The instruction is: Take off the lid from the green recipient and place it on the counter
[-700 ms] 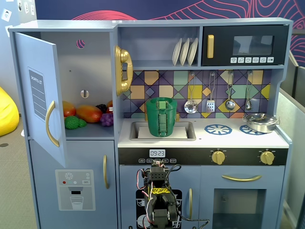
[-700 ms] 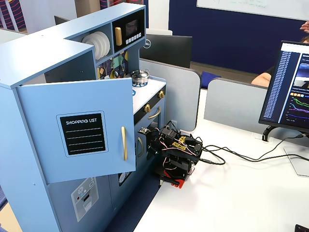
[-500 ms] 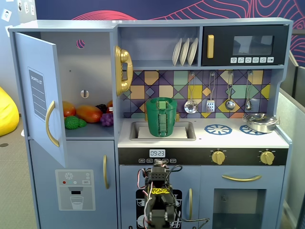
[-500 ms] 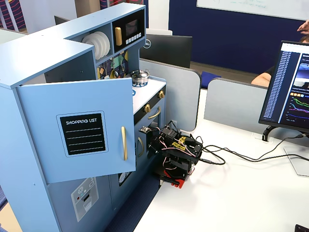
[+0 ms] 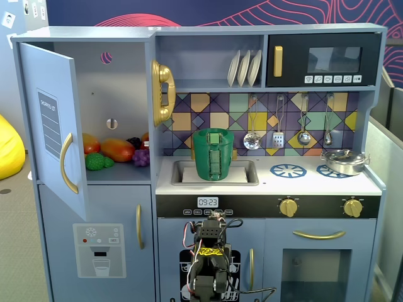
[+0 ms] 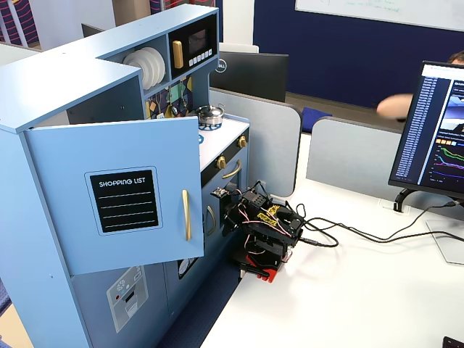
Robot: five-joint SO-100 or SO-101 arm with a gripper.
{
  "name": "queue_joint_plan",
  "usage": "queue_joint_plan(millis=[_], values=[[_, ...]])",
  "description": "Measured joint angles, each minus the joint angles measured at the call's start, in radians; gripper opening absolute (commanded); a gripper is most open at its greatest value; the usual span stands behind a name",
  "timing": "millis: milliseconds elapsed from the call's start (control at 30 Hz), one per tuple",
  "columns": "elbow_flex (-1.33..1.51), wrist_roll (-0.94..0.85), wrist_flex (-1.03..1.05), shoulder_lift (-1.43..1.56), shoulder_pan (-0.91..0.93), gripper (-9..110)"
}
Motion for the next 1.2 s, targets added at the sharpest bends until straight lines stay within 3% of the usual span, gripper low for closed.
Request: queue_joint_plan(millis=[233, 433, 867, 1200], values=[[-0.236, -0.126, -0.253, -0.006, 0.037, 29], [-0.489, -0.215, -0.54, -0.084, 0.066, 35], [-0.828, -0.252, -0.807, -0.408, 0.066, 38], [-0.985, -0.199, -0.862, -0.62, 0.066, 39]])
